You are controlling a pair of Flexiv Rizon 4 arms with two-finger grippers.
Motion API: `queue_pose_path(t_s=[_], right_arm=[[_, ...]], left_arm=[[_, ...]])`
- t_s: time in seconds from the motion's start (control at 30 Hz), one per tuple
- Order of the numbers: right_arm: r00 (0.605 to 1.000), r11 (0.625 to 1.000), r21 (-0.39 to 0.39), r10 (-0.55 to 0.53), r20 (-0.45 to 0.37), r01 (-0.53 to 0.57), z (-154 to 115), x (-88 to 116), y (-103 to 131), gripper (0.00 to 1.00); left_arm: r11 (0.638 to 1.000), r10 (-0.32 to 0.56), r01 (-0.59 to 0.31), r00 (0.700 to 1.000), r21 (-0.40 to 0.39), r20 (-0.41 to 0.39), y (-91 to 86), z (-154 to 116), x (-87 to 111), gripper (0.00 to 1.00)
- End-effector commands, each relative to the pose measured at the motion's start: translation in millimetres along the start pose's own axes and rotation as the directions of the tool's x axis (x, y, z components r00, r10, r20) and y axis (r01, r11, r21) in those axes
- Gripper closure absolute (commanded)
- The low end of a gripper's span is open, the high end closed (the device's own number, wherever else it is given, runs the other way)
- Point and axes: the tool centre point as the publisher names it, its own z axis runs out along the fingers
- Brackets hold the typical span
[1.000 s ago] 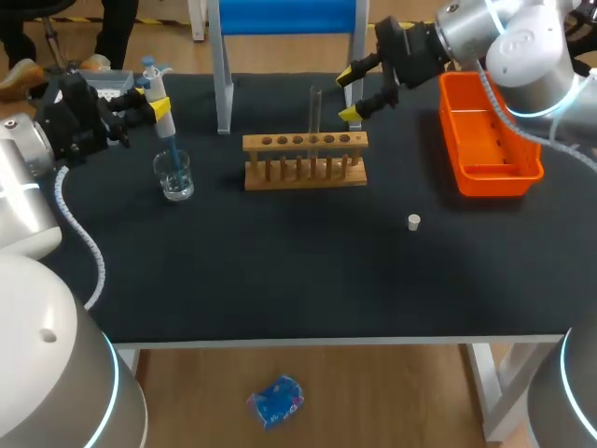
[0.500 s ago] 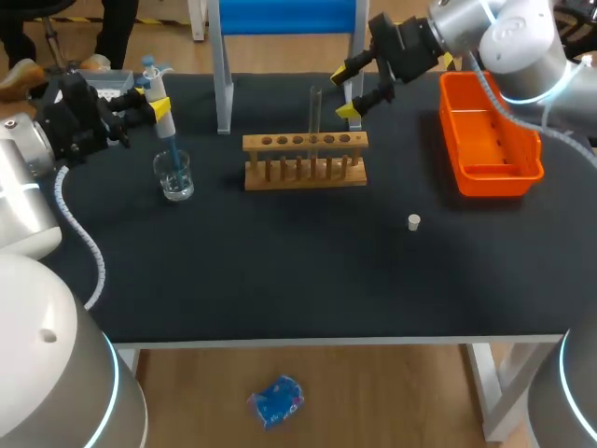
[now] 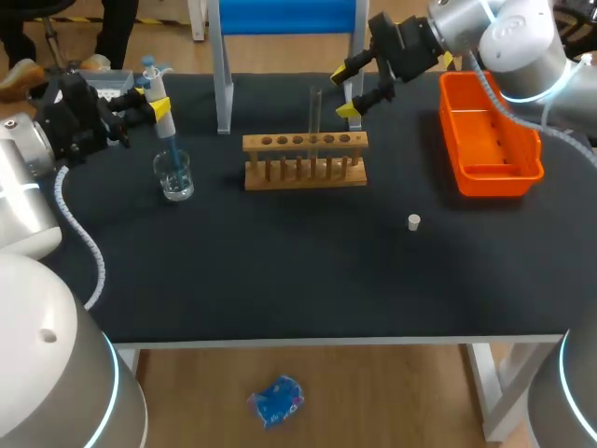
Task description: Invert the test tube, pick up the pipette, mount the tip to pipette, aspirate from beaker and dispense into the tube, eject the tip, return the pipette, and cap with the stopper.
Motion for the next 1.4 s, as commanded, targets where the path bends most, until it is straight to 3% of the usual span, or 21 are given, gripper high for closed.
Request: queue_pose_path(t_s=[0.03, 0.57, 1.17, 1.4], right_arm=[[1.0, 1.0, 0.001, -0.001, -0.004, 0.001, -0.7, -1.1, -0.2, 0.0], [1.0, 1.0, 0.001, -0.001, -0.004, 0.001, -0.7, -1.1, -0.2, 0.0], [1.0, 1.0, 0.001, -0.001, -0.004, 0.001, -0.7, -1.1, -0.2, 0.0], [1.0, 1.0, 0.001, -0.001, -0.004, 0.001, -0.7, -1.1, -0.2, 0.0]], left_arm=[[1.0, 0.004, -0.004, 1.0, 0.003, 0.002, -1.2, -1.1, 0.4, 1.0], [0.999, 0.034, -0.034, 0.999, 0.003, 0.029, -40.7, -9.3, -7.0, 1.0], [0.999, 0.036, -0.036, 0.999, 0.004, 0.028, -49.7, -8.6, -5.2, 1.0], [0.998, 0.056, -0.055, 0.998, -0.014, 0.016, -90.0, -7.6, 0.1, 1.0]])
